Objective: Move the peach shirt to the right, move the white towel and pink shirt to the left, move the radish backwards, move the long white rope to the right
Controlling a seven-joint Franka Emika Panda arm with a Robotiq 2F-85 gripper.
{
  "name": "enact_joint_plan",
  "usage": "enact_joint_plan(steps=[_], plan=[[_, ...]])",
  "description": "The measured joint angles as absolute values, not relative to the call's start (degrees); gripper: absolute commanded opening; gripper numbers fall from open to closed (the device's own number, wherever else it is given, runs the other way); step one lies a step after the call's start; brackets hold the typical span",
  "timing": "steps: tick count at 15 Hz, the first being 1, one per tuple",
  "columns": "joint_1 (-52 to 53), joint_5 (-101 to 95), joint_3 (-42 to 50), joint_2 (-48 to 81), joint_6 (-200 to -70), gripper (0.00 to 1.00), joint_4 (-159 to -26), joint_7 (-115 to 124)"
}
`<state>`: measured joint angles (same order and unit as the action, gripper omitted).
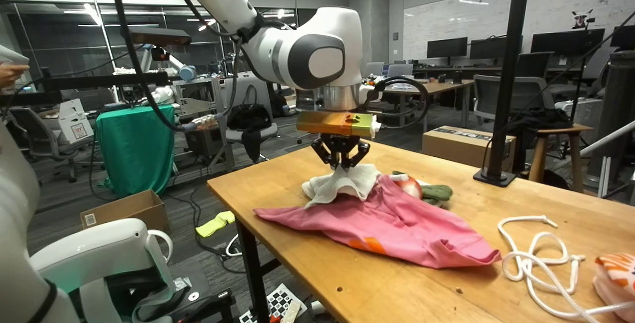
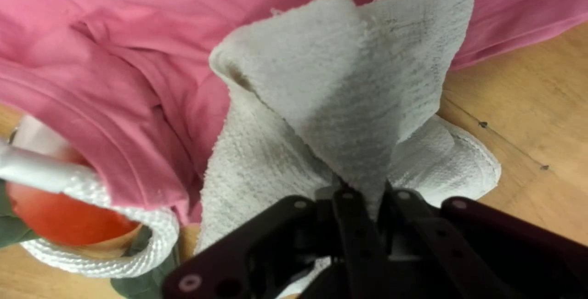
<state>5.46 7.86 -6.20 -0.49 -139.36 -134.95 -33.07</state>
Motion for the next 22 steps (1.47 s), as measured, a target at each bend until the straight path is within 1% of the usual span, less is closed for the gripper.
enact_joint_plan(steps=[6, 15, 22], plan=[[6.9, 7.7, -6.3, -1.8, -134.0, 0.07, -131.6, -33.1], [8.2, 4.9, -7.2, -3.0, -125.5, 0.07, -122.2, -32.9], [10.4, 1.1, -10.3, 1.7, -124.2, 0.07, -115.5, -29.9]])
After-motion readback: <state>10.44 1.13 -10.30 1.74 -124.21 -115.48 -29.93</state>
